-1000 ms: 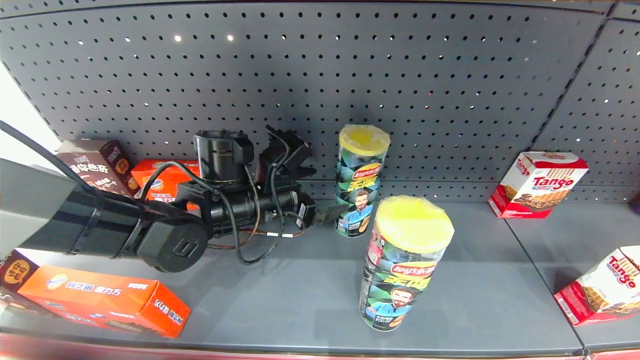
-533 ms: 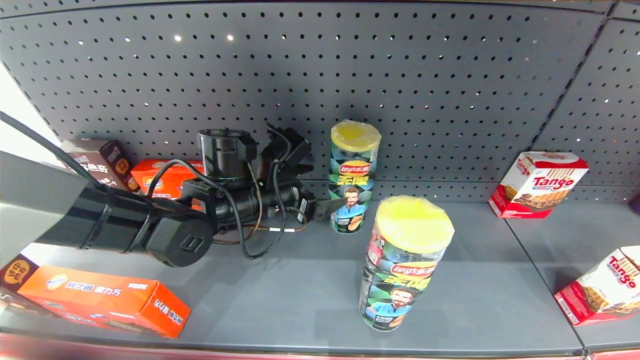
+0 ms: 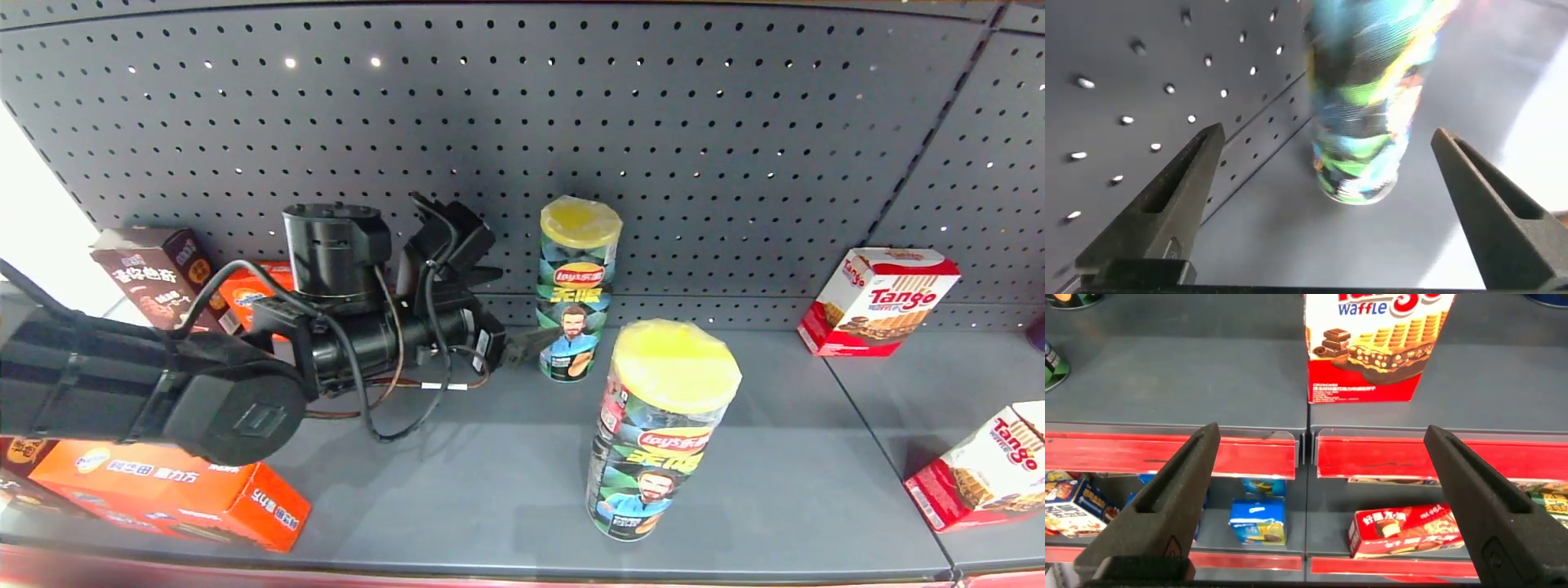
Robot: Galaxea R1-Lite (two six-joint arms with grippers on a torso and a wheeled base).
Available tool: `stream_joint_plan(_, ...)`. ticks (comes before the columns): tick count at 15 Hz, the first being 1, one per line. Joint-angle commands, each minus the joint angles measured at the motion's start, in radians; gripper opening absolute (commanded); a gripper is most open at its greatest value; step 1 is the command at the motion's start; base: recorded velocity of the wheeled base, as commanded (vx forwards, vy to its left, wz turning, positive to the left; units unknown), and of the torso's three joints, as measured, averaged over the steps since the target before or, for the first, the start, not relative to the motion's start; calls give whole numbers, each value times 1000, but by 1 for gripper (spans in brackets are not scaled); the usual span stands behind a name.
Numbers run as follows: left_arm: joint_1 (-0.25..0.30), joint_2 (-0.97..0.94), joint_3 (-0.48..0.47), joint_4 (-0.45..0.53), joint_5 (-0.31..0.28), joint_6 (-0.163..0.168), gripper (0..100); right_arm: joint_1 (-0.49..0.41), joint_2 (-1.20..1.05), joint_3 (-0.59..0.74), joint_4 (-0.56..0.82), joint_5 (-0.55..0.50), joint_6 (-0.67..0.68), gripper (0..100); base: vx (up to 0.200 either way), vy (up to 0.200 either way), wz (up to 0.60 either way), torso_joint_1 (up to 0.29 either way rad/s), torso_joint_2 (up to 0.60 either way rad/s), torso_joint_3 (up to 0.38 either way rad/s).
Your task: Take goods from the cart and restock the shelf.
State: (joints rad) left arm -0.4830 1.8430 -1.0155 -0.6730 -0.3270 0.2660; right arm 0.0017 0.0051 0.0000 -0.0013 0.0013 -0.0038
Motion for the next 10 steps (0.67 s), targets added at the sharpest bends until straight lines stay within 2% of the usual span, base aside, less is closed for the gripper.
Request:
stream_joint_plan(1,-11,-139,71,0,31,-1,100,0,1,0,0,0,-1,100,0,0,0,0,0,0)
stream_joint_plan(3,-17,-261,152,-2,65,-1,100,0,1,0,0,0,-1,100,0,0,0,0,0,0)
stream_joint_plan(6,-60,-453,304,-8,169,-7,100,0,1,0,0,0,-1,100,0,0,0,0,0,0)
stream_joint_plan(9,-31,-758,514,0,325,-16,100,0,1,0,0,0,-1,100,0,0,0,0,0,0)
stream_joint_plan(10,-29,-864,555,3,338,-33,100,0,1,0,0,0,-1,100,0,0,0,0,0,0)
